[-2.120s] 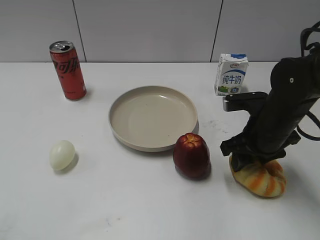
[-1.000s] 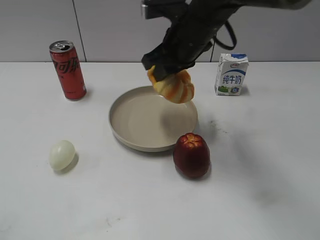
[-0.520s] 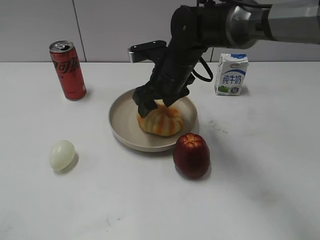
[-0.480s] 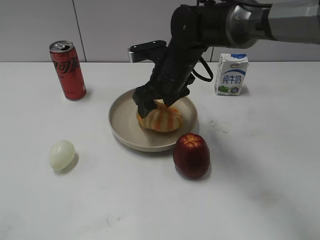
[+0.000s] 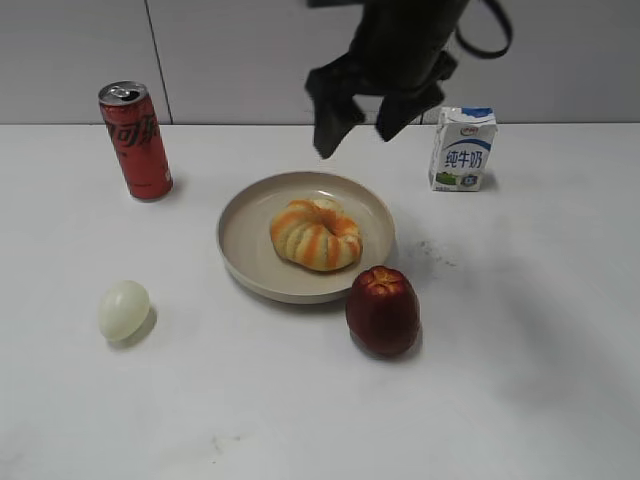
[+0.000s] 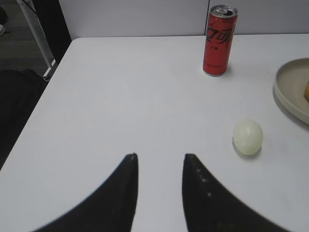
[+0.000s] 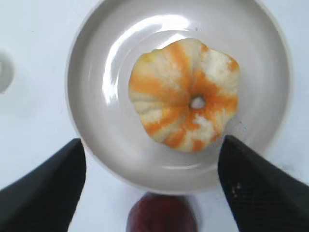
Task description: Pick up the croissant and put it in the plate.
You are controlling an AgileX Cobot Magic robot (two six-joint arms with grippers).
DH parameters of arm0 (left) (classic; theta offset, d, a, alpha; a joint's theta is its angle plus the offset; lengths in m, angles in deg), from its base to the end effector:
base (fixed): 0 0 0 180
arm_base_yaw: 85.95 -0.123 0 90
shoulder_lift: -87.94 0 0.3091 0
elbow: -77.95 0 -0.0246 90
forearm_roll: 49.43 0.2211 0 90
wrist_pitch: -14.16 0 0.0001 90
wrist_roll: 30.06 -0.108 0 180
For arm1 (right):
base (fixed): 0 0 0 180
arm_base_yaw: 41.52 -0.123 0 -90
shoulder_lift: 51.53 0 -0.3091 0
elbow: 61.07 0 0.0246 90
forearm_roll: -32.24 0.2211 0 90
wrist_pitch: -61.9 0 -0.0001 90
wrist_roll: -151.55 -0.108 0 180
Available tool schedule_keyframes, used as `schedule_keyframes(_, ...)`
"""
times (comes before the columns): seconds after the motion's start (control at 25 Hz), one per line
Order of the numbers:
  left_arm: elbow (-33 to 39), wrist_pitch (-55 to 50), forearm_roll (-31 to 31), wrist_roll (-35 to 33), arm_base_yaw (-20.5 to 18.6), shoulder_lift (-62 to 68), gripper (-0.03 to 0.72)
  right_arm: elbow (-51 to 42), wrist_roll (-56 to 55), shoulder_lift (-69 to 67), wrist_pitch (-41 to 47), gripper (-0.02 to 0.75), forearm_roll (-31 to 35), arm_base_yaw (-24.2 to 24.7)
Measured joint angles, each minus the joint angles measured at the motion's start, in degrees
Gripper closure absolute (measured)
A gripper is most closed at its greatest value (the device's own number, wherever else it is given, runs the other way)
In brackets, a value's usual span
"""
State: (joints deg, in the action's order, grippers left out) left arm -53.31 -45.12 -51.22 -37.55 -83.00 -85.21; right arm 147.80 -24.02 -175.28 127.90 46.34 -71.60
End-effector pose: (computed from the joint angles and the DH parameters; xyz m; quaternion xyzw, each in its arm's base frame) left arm -0.0406 -0.0008 0.2596 0.0772 0.8391 0.0057 0.5384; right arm 0.3597 0.2362 0.2866 -0.2611 0.9437 0.1525 0.1343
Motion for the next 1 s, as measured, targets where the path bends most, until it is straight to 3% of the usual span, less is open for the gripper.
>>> schedule_keyframes(0.24,0.0,0.0,0.0,0.0,0.0,0.0,0.459,-7.2,-2.4,11.9,1.9,0.090,-3.8,9.5)
schedule_keyframes(0.52,0.0,0.0,0.0,0.0,0.0,0.0,0.459,-29.7,-4.4,30.0,1.6,0.103,-6.6,18.3)
schedule_keyframes(0.76,0.0,0.0,0.0,0.0,0.0,0.0,0.458,-48.8,-4.4,47.9,0.0,0.123,-7.4,18.9)
schedule_keyframes(1.0,0.0,0.0,0.0,0.0,0.0,0.0,0.458,-62.0,-4.4,65.8,0.1,0.146,-7.5,18.9)
